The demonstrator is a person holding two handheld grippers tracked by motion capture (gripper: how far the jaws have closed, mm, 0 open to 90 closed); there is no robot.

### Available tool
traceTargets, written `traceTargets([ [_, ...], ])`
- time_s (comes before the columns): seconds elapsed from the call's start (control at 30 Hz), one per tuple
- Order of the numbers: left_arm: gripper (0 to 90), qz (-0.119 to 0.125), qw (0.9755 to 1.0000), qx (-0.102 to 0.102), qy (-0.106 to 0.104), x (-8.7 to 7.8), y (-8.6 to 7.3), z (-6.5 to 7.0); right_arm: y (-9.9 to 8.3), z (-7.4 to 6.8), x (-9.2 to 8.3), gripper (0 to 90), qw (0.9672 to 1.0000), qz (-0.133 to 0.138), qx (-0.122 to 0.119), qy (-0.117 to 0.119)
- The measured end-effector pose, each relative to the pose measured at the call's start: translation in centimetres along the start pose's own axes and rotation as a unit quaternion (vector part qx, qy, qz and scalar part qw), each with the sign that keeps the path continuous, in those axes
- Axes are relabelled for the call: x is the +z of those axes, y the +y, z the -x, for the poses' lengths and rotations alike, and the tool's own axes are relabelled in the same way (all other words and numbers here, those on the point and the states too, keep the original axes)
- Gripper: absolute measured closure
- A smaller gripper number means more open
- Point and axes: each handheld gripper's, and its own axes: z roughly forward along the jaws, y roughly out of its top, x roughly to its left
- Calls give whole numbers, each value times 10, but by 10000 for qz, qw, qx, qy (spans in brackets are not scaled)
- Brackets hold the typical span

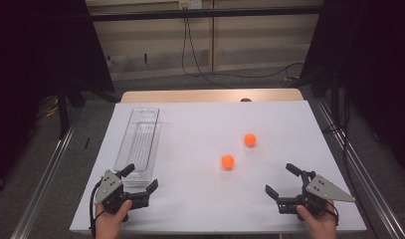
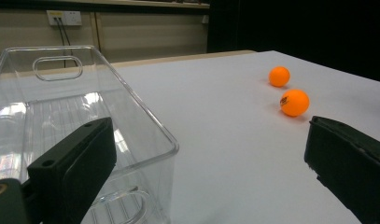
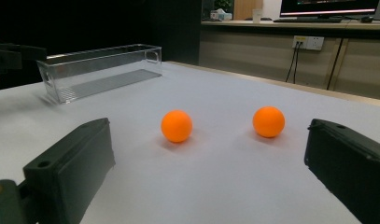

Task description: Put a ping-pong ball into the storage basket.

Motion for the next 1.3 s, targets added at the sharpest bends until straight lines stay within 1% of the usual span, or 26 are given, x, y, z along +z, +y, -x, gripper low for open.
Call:
traceTargets([
  [0.13,23,-15,10000,21,-21,0,1,1,0,0,-1,8,10000,-24,17,-20],
  [0.37,23,-14,10000,-5,-81,2,0,3,0,0,-1,8,10000,-9,5,26],
  [0.4,23,-11,10000,21,-76,2,1,4,0,0,-1,4,10000,-5,28,15],
  [0.5,23,-16,10000,-15,-88,3,1,5,0,0,-1,3,10000,7,49,-12],
  [0.67,23,-10,9999,39,-126,5,3,8,0,1,-1,3,10000,-2,27,-20],
  [0.7,23,2,9999,10,-136,6,3,9,0,0,0,3,10000,-3,25,-22],
  [0.77,23,-3,9999,30,-155,6,4,11,0,0,0,3,10000,-6,25,-2],
  [0.9,23,40,9997,-58,-254,8,7,15,0,-2,2,4,10000,3,24,35],
  [0.97,22,38,9997,-20,-260,8,8,16,0,-3,2,4,10000,12,1,62],
  [1.0,23,38,9996,39,-286,9,10,18,1,-3,3,4,10000,16,7,79],
  [1.07,22,55,9994,18,-331,10,11,19,1,-4,3,4,10000,9,-4,82],
  [1.17,22,40,9993,42,-375,12,12,21,1,-4,2,4,10000,21,12,82],
  [1.23,22,47,9989,40,-458,15,14,25,1,-4,2,4,10000,29,0,87],
  [1.3,22,2,9987,98,-494,18,14,27,1,-4,2,4,10000,18,10,97],
])
